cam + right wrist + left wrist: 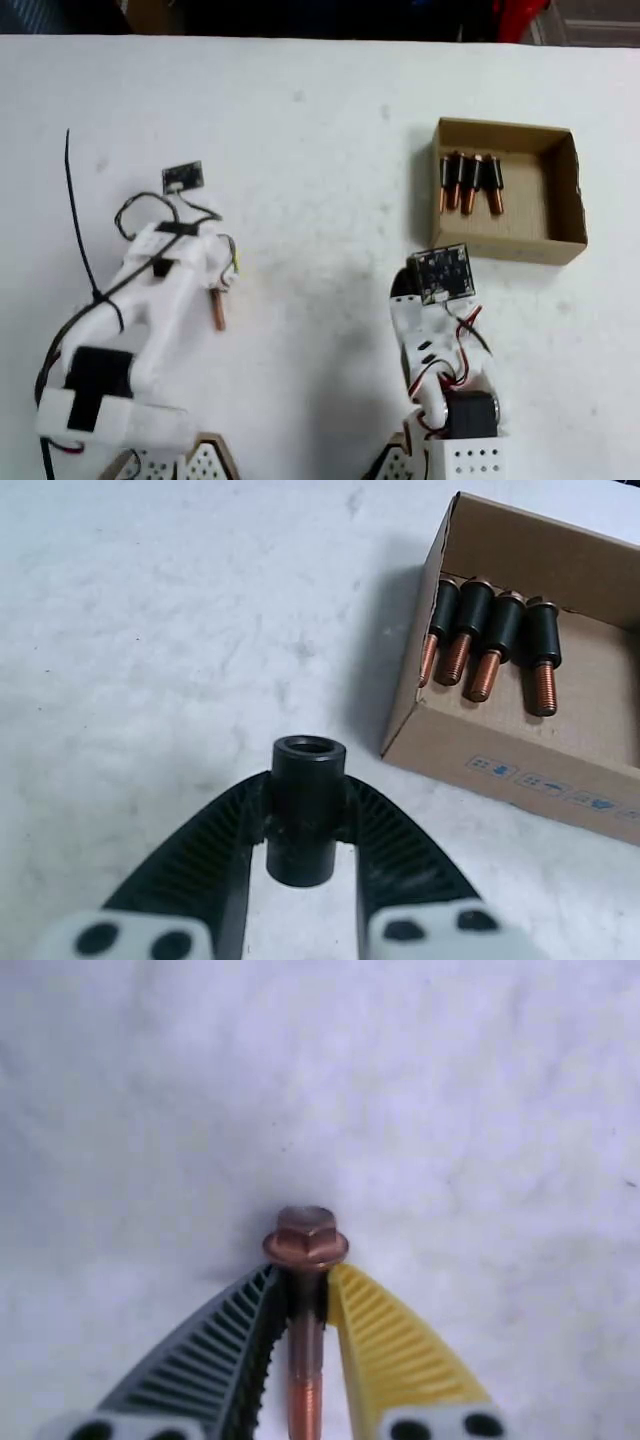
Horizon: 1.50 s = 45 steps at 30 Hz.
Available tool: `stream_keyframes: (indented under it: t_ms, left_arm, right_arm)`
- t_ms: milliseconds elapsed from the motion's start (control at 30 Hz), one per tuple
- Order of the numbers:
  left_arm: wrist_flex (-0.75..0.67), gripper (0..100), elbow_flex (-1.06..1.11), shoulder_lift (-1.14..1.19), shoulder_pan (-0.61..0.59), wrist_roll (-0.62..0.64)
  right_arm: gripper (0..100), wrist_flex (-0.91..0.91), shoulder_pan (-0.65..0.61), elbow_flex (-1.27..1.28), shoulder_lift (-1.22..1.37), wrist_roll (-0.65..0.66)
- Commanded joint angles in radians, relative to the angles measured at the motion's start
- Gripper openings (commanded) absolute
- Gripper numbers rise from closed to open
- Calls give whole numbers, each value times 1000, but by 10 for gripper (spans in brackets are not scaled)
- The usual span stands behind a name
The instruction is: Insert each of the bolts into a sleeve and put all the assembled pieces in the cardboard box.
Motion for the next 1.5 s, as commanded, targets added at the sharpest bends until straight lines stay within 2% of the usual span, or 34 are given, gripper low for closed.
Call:
stream_keyframes:
  t_ms: [0, 67, 167, 400, 633, 733, 900, 1000, 1100, 1233, 1333, 1467]
  left_arm:
    - [49, 90, -103, 94, 8, -3]
    - [57, 82, -114, 101, 8, -3]
    - [52, 14, -120, 101, 12, -3]
    - [51, 30, -121, 101, 8, -21]
    - [77, 30, -172, 97, 5, -342]
    - [203, 30, -264, 97, 2, -353]
    - [525, 30, -462, 97, 12, -359]
    - [655, 30, -571, 97, 12, -361]
    - [740, 20, -667, 97, 12, -359]
    - [865, 20, -806, 97, 12, -354]
    - [924, 20, -873, 82, 13, -359]
    - [928, 20, -856, -71, 38, -362]
  right_arm:
    - [15, -21, 4, -5, -8, 0]
    - [15, -22, 4, -5, -8, 0]
    - [15, -24, 4, -5, -8, 0]
    - [15, -21, -4, -2, -8, 0]
    - [15, -27, -19, 15, -8, 0]
    - [15, -21, -84, 17, -8, 0]
    - [15, -19, -170, 17, -7, 0]
    - [15, -21, -232, 18, -7, 0]
    - [15, -41, -312, 44, -7, 20]
    - [15, -111, -390, 101, -7, 163]
    - [15, -170, -398, 126, -7, 163]
    - [15, -219, -401, 126, -7, 160]
